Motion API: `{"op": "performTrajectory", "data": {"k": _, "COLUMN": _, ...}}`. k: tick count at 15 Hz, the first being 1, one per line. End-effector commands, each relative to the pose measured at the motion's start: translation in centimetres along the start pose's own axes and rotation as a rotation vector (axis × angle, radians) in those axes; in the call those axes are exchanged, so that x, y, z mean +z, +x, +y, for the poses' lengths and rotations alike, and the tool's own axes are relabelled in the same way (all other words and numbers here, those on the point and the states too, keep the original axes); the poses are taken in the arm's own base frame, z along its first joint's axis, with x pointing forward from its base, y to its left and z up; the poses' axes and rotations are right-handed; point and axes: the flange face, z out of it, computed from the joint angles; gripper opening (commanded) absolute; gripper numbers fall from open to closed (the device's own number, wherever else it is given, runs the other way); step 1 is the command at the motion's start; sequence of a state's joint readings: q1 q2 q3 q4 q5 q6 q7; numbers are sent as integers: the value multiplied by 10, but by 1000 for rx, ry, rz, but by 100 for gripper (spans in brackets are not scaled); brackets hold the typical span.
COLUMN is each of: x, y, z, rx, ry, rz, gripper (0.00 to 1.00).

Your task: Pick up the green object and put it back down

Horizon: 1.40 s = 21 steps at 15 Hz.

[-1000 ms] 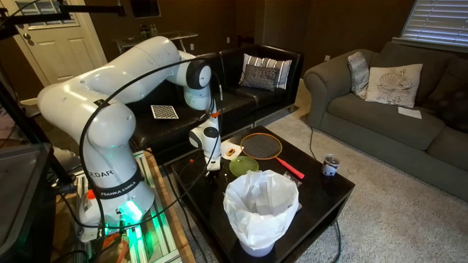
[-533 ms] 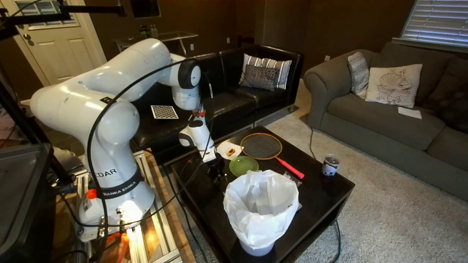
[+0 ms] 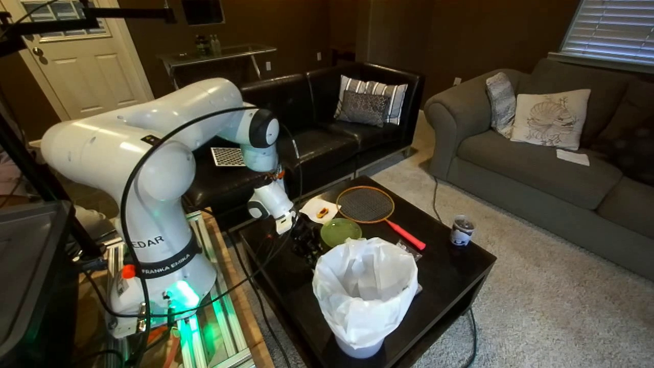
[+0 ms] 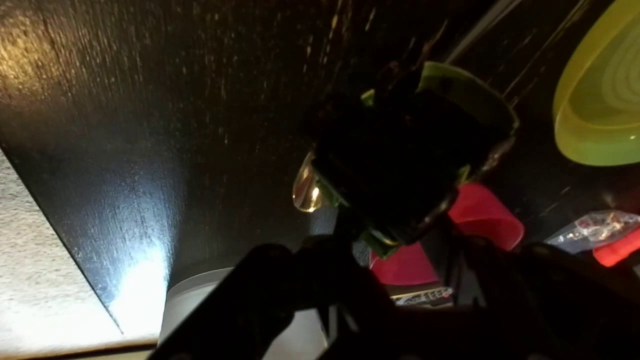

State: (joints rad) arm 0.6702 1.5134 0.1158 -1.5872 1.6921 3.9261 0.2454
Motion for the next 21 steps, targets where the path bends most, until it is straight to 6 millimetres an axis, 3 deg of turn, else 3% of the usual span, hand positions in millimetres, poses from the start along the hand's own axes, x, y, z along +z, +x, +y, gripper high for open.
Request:
{"op": "performTrajectory", "data": {"k": 1, "x": -5, "y": 5, "z": -4, "rx": 66, "ry": 11, "rz": 53, "gripper": 13}}
{"op": "performTrajectory", "data": {"k": 8, "x": -6, "y": 14, "z": -8, "rx": 115, "ry": -36, "rz": 48, "gripper": 13}}
{"op": "performTrajectory", "data": {"k": 21, "x": -2, "y": 32, "z": 12, "rx": 129, "ry": -297, "rz": 47, "gripper": 13}}
